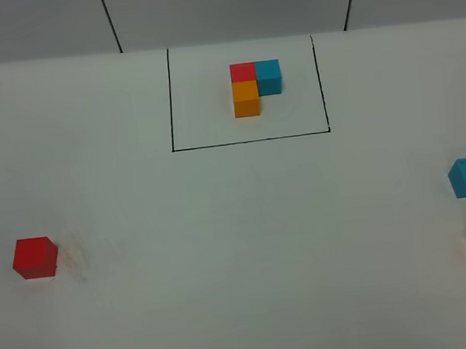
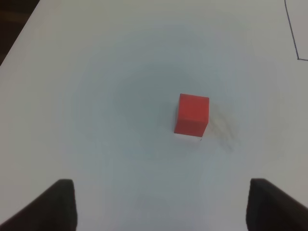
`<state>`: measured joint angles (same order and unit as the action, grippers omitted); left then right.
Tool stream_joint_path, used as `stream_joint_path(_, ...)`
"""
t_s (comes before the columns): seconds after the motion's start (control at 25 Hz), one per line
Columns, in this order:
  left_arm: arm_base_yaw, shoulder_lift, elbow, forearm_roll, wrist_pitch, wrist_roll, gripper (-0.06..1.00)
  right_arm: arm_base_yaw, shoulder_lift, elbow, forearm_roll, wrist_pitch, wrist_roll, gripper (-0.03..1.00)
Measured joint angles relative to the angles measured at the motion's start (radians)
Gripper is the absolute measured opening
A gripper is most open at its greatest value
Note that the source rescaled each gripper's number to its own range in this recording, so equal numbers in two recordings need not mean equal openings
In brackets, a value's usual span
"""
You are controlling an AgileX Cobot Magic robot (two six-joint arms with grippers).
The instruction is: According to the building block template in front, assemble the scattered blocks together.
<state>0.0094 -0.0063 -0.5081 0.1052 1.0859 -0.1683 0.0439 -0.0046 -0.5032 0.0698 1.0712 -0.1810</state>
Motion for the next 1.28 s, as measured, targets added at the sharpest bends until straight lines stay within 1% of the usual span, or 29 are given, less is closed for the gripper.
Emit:
stream_joint_path(0.96,0.0,0.012,-0.006,-0.001,0.0,0.0,0.64,0.0,0.0,0.0,0.0,0.0,0.0,0.0)
stream_joint_path(1.04,0.0,0.061,-0.03,-0.002,-0.001,0.0,0.64,0.0,0.0,0.0,0.0,0.0,0.0,0.0)
stream_joint_path(1.12,0.0,0.152,-0.081,-0.001,-0.003,0.0,0.64,0.0,0.0,0.0,0.0,0.0,0.0,0.0)
stream_joint_path(1.28,0.0,0.416,-0.207,0.0,-0.008,0.007,0.64,0.0,0.0,0.0,0.0,0.0,0.0,0.0)
